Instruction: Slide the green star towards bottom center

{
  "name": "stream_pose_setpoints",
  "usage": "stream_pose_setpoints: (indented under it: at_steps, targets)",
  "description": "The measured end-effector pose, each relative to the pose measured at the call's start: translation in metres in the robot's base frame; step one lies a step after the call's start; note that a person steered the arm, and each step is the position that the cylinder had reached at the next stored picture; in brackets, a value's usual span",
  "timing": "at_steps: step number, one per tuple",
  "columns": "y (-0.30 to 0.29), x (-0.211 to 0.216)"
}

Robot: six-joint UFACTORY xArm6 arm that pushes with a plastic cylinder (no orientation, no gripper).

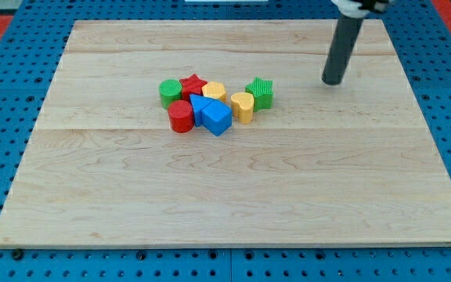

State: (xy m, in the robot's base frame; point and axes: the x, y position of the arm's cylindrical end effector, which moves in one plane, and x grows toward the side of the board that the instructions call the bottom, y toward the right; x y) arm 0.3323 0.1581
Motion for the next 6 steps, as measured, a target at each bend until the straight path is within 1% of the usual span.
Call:
stream_pose_setpoints:
  at_steps: [1,2,3,4,5,6]
  targets:
    - [-0.037,0.033]
    - [-0.037,0.097]
    - [-0.018,0.034]
    - [-0.064,-0.007]
    - [-0.122,0.031]
    - [-0.112,0.098]
